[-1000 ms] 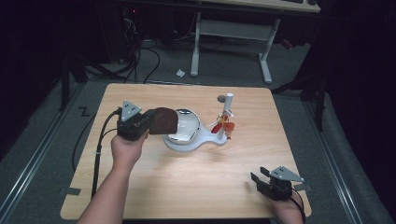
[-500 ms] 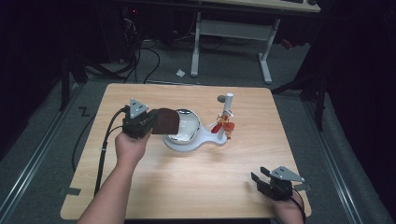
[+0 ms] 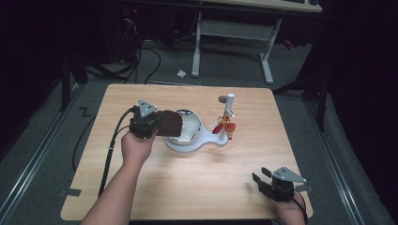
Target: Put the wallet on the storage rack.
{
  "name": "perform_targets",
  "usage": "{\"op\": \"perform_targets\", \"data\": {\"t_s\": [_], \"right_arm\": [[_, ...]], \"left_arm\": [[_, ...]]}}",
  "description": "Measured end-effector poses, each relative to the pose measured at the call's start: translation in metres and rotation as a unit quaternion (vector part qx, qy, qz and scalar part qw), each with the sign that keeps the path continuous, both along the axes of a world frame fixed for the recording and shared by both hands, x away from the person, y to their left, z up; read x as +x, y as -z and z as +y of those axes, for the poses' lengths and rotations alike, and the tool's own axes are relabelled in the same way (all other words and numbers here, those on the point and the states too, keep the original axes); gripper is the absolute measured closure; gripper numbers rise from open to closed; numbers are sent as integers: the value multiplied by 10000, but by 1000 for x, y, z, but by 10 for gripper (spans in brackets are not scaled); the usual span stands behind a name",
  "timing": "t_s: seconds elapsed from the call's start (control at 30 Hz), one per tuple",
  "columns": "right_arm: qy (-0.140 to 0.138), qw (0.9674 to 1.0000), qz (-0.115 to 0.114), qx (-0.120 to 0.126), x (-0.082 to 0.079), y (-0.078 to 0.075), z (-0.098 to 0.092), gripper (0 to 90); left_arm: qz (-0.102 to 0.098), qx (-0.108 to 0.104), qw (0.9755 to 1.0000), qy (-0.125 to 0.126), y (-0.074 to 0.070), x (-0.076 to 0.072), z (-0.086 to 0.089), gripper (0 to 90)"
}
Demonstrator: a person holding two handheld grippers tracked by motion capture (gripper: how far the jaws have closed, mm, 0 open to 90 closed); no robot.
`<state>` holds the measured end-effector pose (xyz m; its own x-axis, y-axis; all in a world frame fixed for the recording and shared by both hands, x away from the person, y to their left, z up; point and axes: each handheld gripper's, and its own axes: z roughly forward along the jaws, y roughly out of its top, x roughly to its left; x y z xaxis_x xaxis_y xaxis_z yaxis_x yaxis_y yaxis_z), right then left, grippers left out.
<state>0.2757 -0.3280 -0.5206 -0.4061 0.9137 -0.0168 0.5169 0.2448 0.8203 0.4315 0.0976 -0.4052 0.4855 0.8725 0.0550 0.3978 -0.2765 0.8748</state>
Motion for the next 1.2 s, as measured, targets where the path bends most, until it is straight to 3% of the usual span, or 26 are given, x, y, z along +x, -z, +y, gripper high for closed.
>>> {"op": "perform_targets", "data": {"t_s": [0.83, 1.2], "right_arm": [[-45, 10000, -35, 34, -1, -1, 1, 523], [-59, 10000, -14, 37, 0, 0, 1, 522]], "left_arm": [[202, 173, 9994, -205, 22, 20, -39, 865], [159, 35, 9996, -244, 25, 22, -42, 837]]}}
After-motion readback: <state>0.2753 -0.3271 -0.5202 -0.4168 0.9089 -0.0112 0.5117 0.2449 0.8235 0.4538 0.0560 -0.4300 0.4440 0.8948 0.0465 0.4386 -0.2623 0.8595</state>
